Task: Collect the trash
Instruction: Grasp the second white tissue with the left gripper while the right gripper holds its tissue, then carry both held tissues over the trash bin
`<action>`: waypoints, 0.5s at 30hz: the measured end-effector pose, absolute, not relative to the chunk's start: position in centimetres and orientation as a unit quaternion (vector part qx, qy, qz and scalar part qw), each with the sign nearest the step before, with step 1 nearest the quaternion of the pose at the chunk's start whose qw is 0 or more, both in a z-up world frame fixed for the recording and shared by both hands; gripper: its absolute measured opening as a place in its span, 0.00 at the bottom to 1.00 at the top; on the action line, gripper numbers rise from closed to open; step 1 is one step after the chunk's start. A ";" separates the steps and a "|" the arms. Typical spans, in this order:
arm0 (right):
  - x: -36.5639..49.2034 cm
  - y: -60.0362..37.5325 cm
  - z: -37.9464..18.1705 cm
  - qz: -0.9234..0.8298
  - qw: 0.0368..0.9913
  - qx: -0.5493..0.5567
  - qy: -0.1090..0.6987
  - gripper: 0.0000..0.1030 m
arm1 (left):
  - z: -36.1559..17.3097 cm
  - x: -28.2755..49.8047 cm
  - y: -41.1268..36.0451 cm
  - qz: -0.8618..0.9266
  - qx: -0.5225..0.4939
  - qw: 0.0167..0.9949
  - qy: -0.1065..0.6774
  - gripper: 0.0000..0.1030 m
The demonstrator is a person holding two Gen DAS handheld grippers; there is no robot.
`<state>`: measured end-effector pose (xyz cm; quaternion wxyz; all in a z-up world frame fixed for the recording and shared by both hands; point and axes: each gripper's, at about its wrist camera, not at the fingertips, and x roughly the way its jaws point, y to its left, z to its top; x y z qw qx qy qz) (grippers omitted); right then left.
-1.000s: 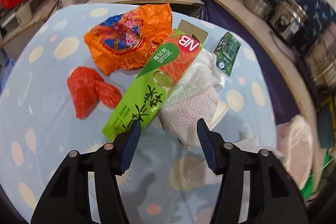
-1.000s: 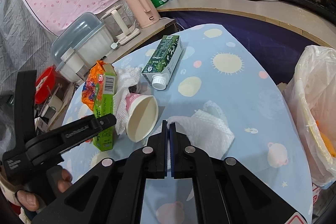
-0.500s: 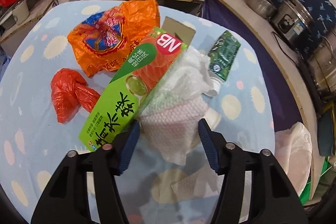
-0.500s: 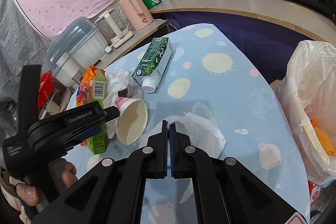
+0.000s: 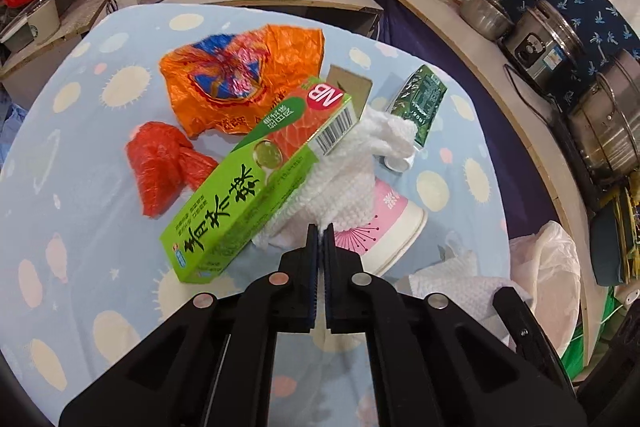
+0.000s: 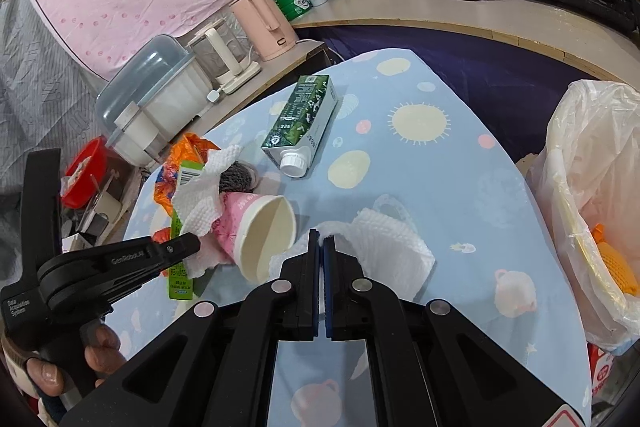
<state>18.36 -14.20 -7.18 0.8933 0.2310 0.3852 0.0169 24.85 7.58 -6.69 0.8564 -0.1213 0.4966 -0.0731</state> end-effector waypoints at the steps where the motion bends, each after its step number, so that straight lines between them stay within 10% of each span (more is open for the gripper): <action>1: 18.2 -14.1 -6.9 0.018 0.894 0.230 0.383 0.02 | -6.2 24.3 7.8 -0.076 -0.121 0.858 0.493 0.02; 15: 13.4 -13.3 -1.9 0.027 0.916 0.219 0.336 0.02 | 0.1 18.0 9.2 -0.098 -0.116 0.884 0.443 0.02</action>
